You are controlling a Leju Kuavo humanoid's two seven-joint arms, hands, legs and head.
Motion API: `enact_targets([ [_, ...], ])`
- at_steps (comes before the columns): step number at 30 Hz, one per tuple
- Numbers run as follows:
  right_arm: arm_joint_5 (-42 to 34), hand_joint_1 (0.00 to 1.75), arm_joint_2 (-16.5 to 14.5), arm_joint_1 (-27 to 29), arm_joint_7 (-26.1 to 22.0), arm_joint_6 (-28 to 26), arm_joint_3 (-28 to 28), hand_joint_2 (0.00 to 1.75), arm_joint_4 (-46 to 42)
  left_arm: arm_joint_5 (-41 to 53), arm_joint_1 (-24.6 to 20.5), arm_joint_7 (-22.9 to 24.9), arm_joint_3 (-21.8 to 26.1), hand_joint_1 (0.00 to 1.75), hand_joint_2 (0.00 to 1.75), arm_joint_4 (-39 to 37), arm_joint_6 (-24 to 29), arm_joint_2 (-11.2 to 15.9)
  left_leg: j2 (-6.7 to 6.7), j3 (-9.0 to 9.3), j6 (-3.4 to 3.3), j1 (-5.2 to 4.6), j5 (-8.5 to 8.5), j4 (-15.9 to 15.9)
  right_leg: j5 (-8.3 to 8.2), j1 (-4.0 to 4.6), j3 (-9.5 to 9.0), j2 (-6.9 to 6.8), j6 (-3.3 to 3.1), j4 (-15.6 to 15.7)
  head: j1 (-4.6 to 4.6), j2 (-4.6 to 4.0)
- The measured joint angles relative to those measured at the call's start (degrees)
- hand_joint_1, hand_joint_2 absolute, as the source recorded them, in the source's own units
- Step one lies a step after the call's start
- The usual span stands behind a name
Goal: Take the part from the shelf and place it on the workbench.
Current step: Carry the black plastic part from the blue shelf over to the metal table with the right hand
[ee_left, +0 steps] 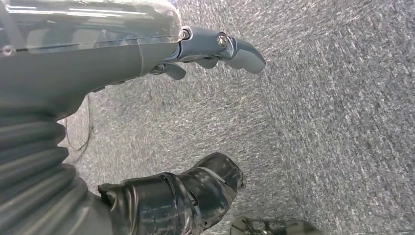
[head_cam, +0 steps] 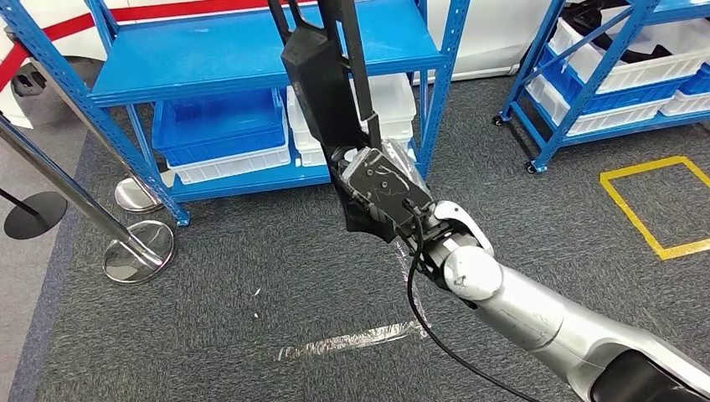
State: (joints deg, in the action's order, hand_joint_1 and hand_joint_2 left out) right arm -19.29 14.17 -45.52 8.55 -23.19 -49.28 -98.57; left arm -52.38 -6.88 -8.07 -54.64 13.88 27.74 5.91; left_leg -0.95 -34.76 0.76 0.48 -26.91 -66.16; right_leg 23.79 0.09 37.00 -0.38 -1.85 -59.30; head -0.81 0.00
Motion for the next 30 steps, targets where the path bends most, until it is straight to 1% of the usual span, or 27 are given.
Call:
enact_targets([
  [1, 0.1, 1.75, 0.1, 0.0, 0.0, -0.1, 0.0, 1.75, 0.0, 0.0, -0.1, 0.1, 0.0, 0.00, 1.75, 0.0, 0.0, 0.0, -0.46, 2.78, -0.32, -0.27, -0.75, 4.0, -0.30, 0.07, 0.15, -0.26, 0.24, -0.1, -0.02, 0.00],
  [2, 0.3, 1.75, 0.2, 0.0, -0.1, -0.3, 0.0, 1.75, -0.1, 0.1, -0.3, 0.3, 0.0, 0.00, 1.75, 0.0, 0.0, 0.1, -0.79, 4.52, -0.61, -0.54, -1.64, 6.9, -0.59, 0.11, 0.22, -0.59, 0.54, -0.1, -0.02, 0.00],
  [3, 0.5, 1.75, 0.3, 0.1, -0.1, -0.5, 0.0, 1.75, -0.1, 0.3, -0.4, 0.5, 0.0, 0.00, 1.75, 0.0, 0.0, 0.1, -0.78, 5.25, -0.89, -0.77, -2.22, 8.6, -0.89, 0.11, 0.24, -0.97, 0.89, 0.0, -0.03, 0.00],
  [5, 0.8, 1.75, 0.4, 0.2, -0.2, -0.7, 0.1, 1.75, -0.2, 0.7, -0.5, 1.2, -0.1, 0.00, 1.75, 0.0, 0.2, 0.1, -0.12, 5.08, -1.55, -0.64, -1.67, 9.5, -1.05, 0.00, 0.33, -1.42, 1.56, -0.1, -0.03, 0.00],
  [6, 1.0, 1.75, 0.5, 0.2, -0.2, -0.7, 0.1, 1.75, -0.3, 0.9, -0.5, 1.8, -0.1, 0.00, 1.75, 0.0, 0.3, 0.1, 0.14, 5.01, -1.93, -0.49, -1.14, 9.8, -0.17, -0.05, 0.72, -1.20, 1.87, -1.0, -0.11, 0.00],
  [7, 1.1, 1.75, 0.6, 0.2, -0.2, -0.8, 0.1, 1.75, -0.3, 1.2, -0.5, 2.5, -0.2, 0.00, 1.75, 0.0, 0.4, 0.0, 0.33, 4.85, -2.29, -0.31, -0.59, 10.0, 1.47, -0.10, 1.61, -0.77, 2.16, -3.0, -0.17, 0.00],
  [9, 1.5, 1.75, 0.8, 0.4, -0.2, -0.8, 0.1, 1.75, -0.4, 2.0, -0.3, 4.0, -0.3, 0.00, 1.75, 0.0, 0.9, 0.0, 0.72, 3.97, -2.72, -0.23, 0.22, 10.0, 6.03, -0.33, 4.39, 0.03, 2.64, -10.1, -0.28, 0.00],
  [10, 1.7, 1.75, 0.8, 0.7, -0.1, -0.9, 0.1, 1.75, -0.4, 2.5, -0.2, 4.4, -0.4, 0.00, 1.75, 0.0, 1.4, -0.1, 1.03, 3.40, -2.77, -0.21, 0.52, 9.8, 7.63, -0.47, 5.56, 0.14, 2.82, -13.5, -0.28, 0.00],
  [11, 1.9, 1.75, 0.8, 0.9, -0.1, -1.0, 0.1, 1.75, -0.4, 3.0, -0.1, 4.7, -0.5, 0.00, 1.75, 0.0, 2.1, -0.1, 1.49, 2.81, -2.69, -0.17, 0.77, 9.5, 8.25, -0.62, 5.92, 0.17, 2.99, -15.5, -0.27, 0.00],
  [12, 2.2, 1.75, 0.8, 1.1, -0.1, -1.1, 0.1, 1.75, -0.4, 3.3, -0.1, 4.9, -0.5, 0.00, 1.75, 0.0, 2.9, -0.2, 2.02, 2.23, -2.58, -0.09, 0.96, 9.2, 7.79, -0.80, 5.18, 0.23, 3.13, -15.2, -0.28, 0.00],
  [13, 2.5, 1.75, 0.9, 1.2, -0.1, -1.3, 0.1, 1.75, -0.4, 3.6, -0.1, 5.0, -0.6, 0.00, 1.75, 0.0, 3.6, -0.3, 2.60, 1.70, -2.44, 0.03, 1.05, 8.7, 6.52, -1.00, 3.39, 0.42, 3.25, -12.7, -0.28, 0.00],
  [14, 2.7, 1.75, 1.0, 1.3, -0.1, -1.4, 0.2, 1.75, -0.4, 3.8, -0.1, 5.0, -0.6, 0.00, 1.75, 0.0, 4.2, -0.4, 3.16, 1.20, -2.23, 0.17, 1.04, 8.2, 5.29, -1.24, 1.11, 1.03, 3.32, -9.0, -0.28, 0.00],
  [15, 2.9, 1.75, 1.0, 1.3, -0.1, -1.6, 0.2, 1.75, -0.4, 4.0, -0.1, 5.1, -0.6, 0.00, 1.75, 0.0, 4.7, -0.5, 3.65, 0.63, -1.94, 0.19, 1.01, 7.6, 4.46, -1.39, -0.99, 1.88, 3.32, -5.6, -0.31, 0.00],
  [16, 3.2, 1.75, 1.1, 1.3, 0.0, -1.7, 0.2, 1.75, -0.6, 4.2, -0.2, 5.2, -0.6, 0.00, 1.75, 0.0, 5.0, -0.5, 4.14, 0.07, -1.60, 0.21, 1.04, 7.0, 4.03, -1.46, -2.29, 2.51, 3.13, -3.2, -0.27, 0.00],
  [17, 3.3, 1.75, 1.2, 1.4, 0.0, -1.8, 0.2, 1.75, -0.7, 4.3, -0.2, 5.3, -0.7, 0.00, 1.75, 0.0, 5.3, -0.5, 4.53, -0.43, -1.19, 0.20, 1.17, 6.7, 4.06, -1.40, -2.73, 2.90, 2.84, -2.2, -0.25, 0.00],
  [18, 3.5, 1.75, 1.2, 1.4, 0.0, -1.9, 0.2, 1.75, -0.8, 4.4, -0.1, 5.3, -0.7, 0.00, 1.75, 0.0, 5.5, -0.6, 4.92, -0.81, -0.74, 0.21, 1.42, 6.7, 4.02, -1.22, -2.69, 2.76, 2.48, -2.2, -0.25, 0.00],
  [19, 3.6, 1.75, 1.2, 1.5, 0.0, -1.9, 0.2, 1.75, -0.9, 4.5, 0.0, 5.3, -0.7, 0.00, 1.75, 0.0, 5.6, -0.6, 5.32, -1.03, -0.35, 0.29, 1.71, 6.8, 3.76, -1.17, -2.47, 2.26, 2.01, -2.1, -0.22, 0.00],
  [20, 3.6, 1.75, 1.2, 1.5, 0.0, -2.0, 0.2, 1.75, -1.0, 4.5, 0.2, 5.3, -0.8, 0.00, 1.75, 0.0, 5.6, -0.7, 5.31, -1.24, -0.02, 0.36, 1.72, 6.7, 3.51, -1.16, -2.41, 1.75, 1.57, -2.0, -0.25, 0.00],
  [21, 3.7, 1.75, 1.2, 1.5, 0.0, -2.1, 0.2, 1.75, -1.0, 4.5, 0.3, 5.3, -0.9, 0.00, 1.75, 0.0, 5.7, -0.8, 4.79, -1.65, 0.29, 0.37, 1.23, 6.1, 3.25, -1.21, -2.39, 1.26, 1.12, -1.7, -0.13, 0.00],
  [22, 3.7, 1.75, 1.2, 1.5, 0.0, -2.2, 0.2, 1.75, -1.2, 4.5, 0.3, 5.3, -1.1, 0.00, 1.75, 0.0, 5.8, -0.8, 3.94, -2.45, 0.53, 0.36, 0.07, 4.5, 2.98, -1.28, -2.35, 0.73, 0.69, -1.5, 0.06, 0.00],
  [24, 3.6, 1.75, 1.2, 1.6, 0.0, -2.8, 0.3, 1.75, -1.5, 4.6, 0.0, 5.3, -1.4, 0.00, 1.75, 0.0, 6.3, -1.0, 2.11, -5.25, 0.96, 0.37, -3.63, -2.1, 2.68, -1.13, -2.16, -0.33, 0.19, -1.3, 0.40, 0.00],
  [25, 3.4, 1.75, 1.3, 1.8, 0.0, -3.2, 0.3, 1.75, -1.7, 4.6, -0.1, 5.3, -1.6, 0.00, 1.75, 0.0, 6.6, -1.0, 1.74, -6.67, 1.10, 0.40, -5.19, -5.7, 2.60, -1.01, -2.04, -0.91, 0.07, -1.3, 0.43, 0.00],
  [26, 3.0, 1.75, 1.3, 2.1, -0.1, -3.6, 0.3, 1.75, -1.8, 4.6, -0.1, 5.3, -1.7, 0.00, 1.75, 0.0, 6.8, -1.0, 1.57, -7.45, 1.14, 0.41, -5.93, -8.1, 2.55, -0.90, -1.96, -1.46, 0.00, -1.3, 0.44, 0.00],
  [27, 2.6, 1.75, 1.3, 2.4, -0.3, -4.1, 0.4, 1.75, -1.9, 4.6, 0.0, 5.2, -1.9, 0.00, 1.75, 0.0, 6.9, -1.1, 1.45, -7.20, 1.06, 0.40, -5.62, -8.4, 2.53, -0.79, -1.92, -2.01, -0.03, -1.3, 0.44, 0.00],
  [28, 2.1, 1.75, 1.3, 2.9, -0.5, -4.6, 0.5, 1.75, -2.1, 4.6, 0.1, 5.1, -1.9, 0.00, 1.75, 0.0, 7.0, -1.1, 1.24, -5.82, 0.86, 0.34, -4.38, -6.4, 2.52, -0.69, -1.93, -2.58, -0.05, -1.4, 0.43, 0.00],
  [29, 1.6, 1.75, 1.4, 3.3, -0.9, -5.2, 0.8, 1.75, -2.3, 4.6, 0.2, 4.9, -2.0, 0.00, 1.75, 0.0, 7.0, -1.1, 0.62, -3.54, 0.49, 0.19, -2.62, -2.7, 2.51, -0.58, -1.97, -3.16, -0.05, -1.4, 0.43, 0.00],
  [30, 1.0, 1.75, 1.5, 3.7, -1.4, -5.7, 1.2, 1.75, -2.6, 4.6, 0.2, 4.7, -2.0, 0.00, 1.75, 0.0, 7.0, -1.1, -0.60, -1.22, 0.04, -0.12, -1.35, 1.4, 2.50, -0.45, -2.01, -3.75, 0.00, -1.4, 0.42, 0.00],
])
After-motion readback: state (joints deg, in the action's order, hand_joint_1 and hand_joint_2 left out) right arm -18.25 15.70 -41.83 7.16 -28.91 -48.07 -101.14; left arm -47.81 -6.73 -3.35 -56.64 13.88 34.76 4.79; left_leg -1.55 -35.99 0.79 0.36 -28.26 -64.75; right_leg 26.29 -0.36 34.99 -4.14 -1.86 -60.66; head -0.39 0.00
